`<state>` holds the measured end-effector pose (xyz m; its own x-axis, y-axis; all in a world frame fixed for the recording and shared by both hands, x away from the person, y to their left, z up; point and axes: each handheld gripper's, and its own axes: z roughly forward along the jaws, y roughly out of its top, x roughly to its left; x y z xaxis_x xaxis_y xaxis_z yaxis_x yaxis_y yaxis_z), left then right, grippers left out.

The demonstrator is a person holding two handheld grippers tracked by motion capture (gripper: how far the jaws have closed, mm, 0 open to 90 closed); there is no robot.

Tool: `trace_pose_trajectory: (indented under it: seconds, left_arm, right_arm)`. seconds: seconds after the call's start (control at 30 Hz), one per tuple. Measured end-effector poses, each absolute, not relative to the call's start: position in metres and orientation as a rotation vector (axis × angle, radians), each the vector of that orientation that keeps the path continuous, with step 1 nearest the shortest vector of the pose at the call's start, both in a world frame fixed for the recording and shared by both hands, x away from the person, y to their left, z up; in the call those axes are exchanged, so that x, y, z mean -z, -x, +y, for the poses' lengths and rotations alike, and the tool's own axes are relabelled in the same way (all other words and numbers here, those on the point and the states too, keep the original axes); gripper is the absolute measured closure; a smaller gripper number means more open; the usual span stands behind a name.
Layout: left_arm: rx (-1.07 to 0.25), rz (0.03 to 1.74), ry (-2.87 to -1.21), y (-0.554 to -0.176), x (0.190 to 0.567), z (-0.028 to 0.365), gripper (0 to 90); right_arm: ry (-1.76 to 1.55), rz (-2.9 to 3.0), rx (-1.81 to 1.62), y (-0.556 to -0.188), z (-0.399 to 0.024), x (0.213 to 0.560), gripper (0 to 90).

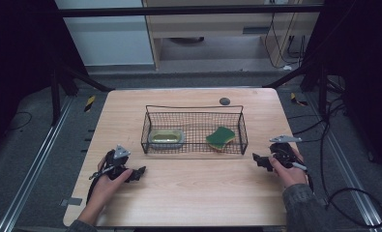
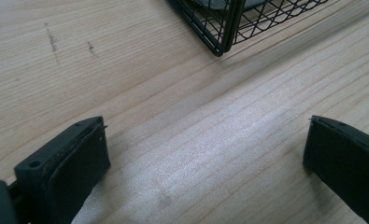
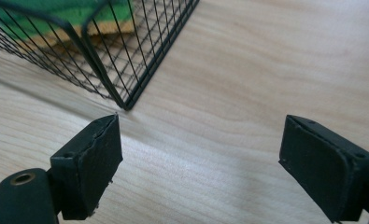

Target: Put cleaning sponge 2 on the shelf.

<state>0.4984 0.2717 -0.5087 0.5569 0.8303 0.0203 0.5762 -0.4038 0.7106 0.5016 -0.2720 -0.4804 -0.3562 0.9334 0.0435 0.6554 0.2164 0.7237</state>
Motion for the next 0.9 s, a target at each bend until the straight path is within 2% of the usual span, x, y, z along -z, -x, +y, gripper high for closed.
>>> trace_pose_trajectory:
  seconds: [0.37, 0.9]
  left_arm:
    - [-0.494, 1.123, -2.130, -0.498, 0.509, 0.272, 0.0]
    - [-0.494, 1.123, -2.130, -0.498, 0.509, 0.272, 0.0]
  right_arm:
    - [-1.548, 2.038, -0.908, -0.512, -0.274, 0.506, 12.0]
    - [-1.528, 1.981, -0.861, -0.515, -0.266, 0.512, 4.2]
